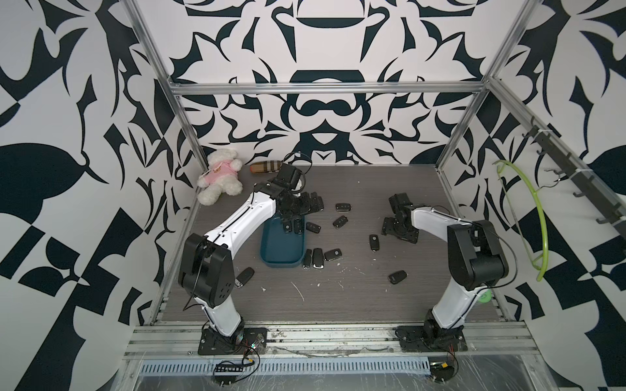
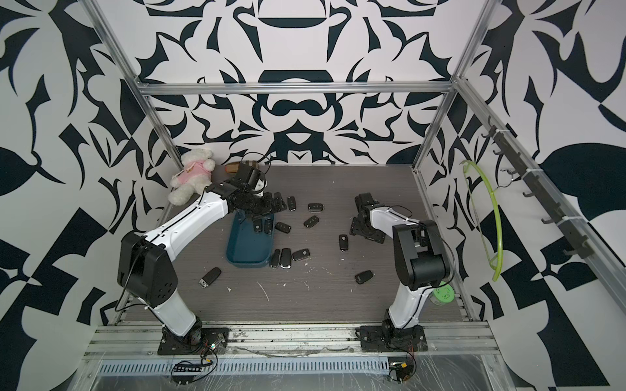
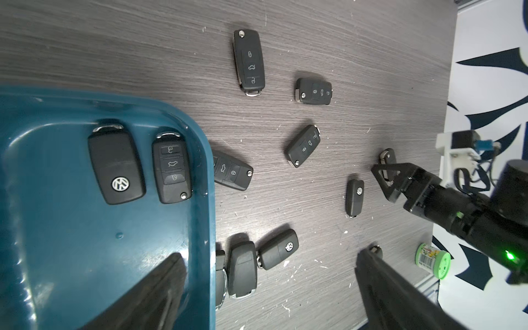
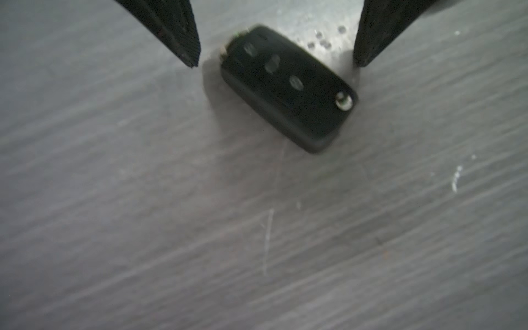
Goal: Place the car key into the storage box
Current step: Pick up the car key from the center of the board.
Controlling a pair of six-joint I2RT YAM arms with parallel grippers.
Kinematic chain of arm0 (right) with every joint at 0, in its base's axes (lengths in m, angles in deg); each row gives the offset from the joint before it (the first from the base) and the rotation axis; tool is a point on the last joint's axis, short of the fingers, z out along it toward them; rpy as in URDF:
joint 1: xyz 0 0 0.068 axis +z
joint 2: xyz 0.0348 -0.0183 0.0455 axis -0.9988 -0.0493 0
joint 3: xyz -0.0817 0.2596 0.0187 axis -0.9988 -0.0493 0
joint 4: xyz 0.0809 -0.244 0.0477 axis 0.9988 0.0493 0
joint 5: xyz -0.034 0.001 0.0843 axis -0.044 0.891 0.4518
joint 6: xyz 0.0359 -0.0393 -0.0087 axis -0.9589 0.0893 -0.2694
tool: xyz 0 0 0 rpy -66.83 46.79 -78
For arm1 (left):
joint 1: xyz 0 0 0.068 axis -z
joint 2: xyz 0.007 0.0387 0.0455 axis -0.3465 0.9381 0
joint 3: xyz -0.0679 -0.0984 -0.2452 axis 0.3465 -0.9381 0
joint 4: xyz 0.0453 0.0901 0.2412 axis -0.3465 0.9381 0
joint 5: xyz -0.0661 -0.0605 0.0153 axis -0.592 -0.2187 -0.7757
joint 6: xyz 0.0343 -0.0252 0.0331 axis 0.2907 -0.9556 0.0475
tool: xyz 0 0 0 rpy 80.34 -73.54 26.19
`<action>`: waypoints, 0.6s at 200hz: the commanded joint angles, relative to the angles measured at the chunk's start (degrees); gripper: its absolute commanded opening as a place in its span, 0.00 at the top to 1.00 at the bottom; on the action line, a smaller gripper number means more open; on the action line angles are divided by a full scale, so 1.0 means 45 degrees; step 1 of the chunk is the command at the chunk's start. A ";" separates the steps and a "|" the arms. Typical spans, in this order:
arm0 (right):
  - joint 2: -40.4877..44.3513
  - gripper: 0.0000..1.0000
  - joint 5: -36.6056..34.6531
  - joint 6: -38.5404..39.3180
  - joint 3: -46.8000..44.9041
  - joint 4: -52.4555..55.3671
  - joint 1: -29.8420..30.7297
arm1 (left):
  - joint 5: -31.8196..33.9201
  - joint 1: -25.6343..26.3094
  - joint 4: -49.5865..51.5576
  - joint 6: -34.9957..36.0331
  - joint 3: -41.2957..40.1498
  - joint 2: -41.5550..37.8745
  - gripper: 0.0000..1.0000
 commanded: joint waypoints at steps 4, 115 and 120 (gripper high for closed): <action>-0.0542 0.13 0.0453 0.0654 0.0637 -0.0158 -0.0083 | -0.0360 -0.0033 -0.0063 0.0058 0.0172 -0.0500 0.01; -0.1223 0.19 0.1592 0.2231 0.1818 -0.0205 -0.0885 | -0.0620 -0.0033 -0.0188 0.0072 0.0054 -0.0444 0.01; -0.1303 0.19 0.1630 0.2282 0.1949 -0.0157 -0.0912 | -0.0630 -0.0033 -0.0216 0.0079 0.0054 -0.0425 0.01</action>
